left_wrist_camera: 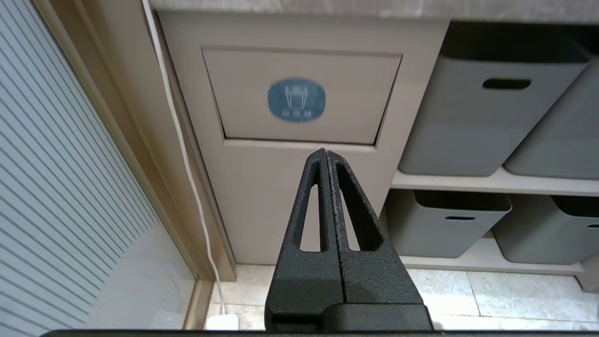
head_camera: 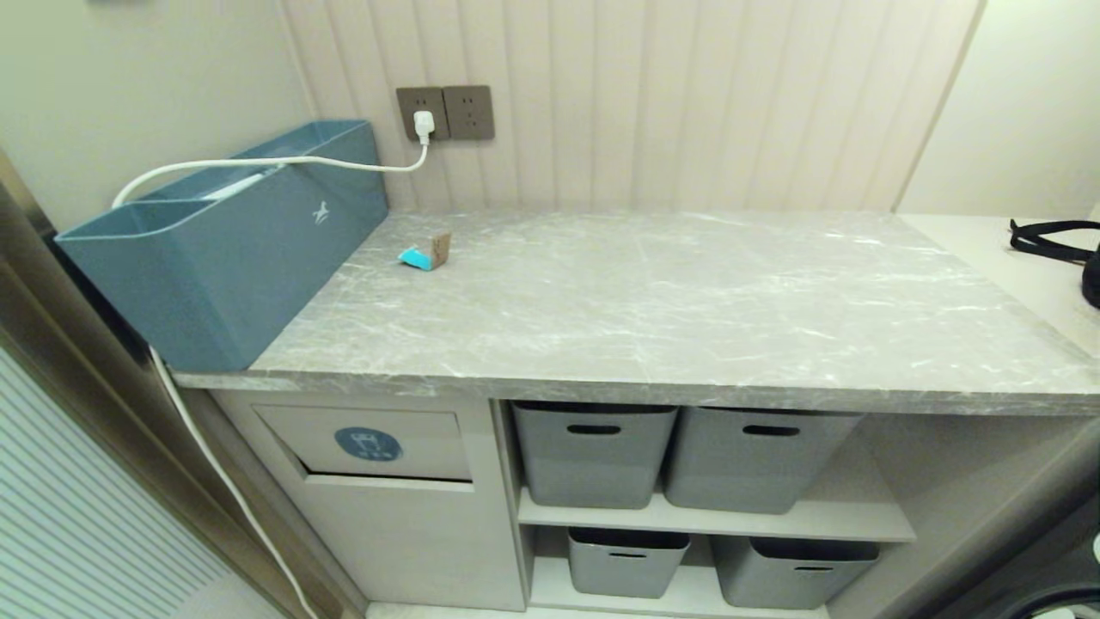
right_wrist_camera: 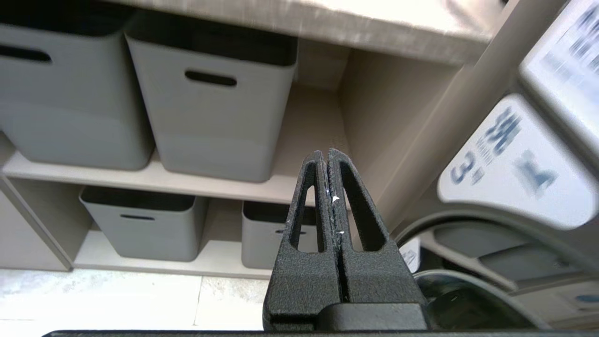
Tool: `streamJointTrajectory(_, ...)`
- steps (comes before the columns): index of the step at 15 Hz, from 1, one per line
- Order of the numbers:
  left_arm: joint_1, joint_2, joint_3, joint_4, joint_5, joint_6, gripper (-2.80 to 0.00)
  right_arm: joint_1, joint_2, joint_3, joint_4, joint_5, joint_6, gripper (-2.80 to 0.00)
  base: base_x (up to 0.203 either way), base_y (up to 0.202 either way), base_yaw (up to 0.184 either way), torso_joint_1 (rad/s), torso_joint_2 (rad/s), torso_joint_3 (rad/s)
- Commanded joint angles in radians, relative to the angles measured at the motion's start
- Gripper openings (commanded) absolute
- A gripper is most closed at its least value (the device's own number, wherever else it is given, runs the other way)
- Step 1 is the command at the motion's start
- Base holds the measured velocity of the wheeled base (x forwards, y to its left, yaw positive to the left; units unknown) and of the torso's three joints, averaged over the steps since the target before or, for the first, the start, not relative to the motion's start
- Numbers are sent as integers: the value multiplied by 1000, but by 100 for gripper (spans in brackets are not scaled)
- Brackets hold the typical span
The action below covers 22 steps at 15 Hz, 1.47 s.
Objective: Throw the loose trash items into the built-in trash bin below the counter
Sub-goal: Pick up the garbage
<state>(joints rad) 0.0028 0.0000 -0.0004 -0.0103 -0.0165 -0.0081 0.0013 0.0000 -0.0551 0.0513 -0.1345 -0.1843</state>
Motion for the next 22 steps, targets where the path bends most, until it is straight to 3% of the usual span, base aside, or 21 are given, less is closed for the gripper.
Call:
streamJointTrajectory(1, 0, 2, 3, 1, -1, 0, -280, 0, 2, -1, 0, -1, -1, -280, 0, 0, 0, 244, -527, -287)
streamJointTrajectory(9, 0, 3, 2, 0, 0, -15, -280, 0, 2, 0, 1, 3, 1, -280, 0, 0, 0, 258, -552, -293)
streamJointTrajectory(16, -3, 10, -38, -9, -21, -29, -280, 0, 2, 0, 2, 6, 20, -280, 0, 0, 0, 21, -36, -19)
streamJointTrajectory(19, -11, 213, -203, -17, -117, -33, -280, 0, 2, 0, 2, 6, 22, -280, 0, 0, 0, 0, 0, 0)
streamJointTrajectory(22, -28, 644, -425, -84, -240, -68, -280, 0, 2, 0, 2, 6, 22, -280, 0, 0, 0, 0, 0, 0)
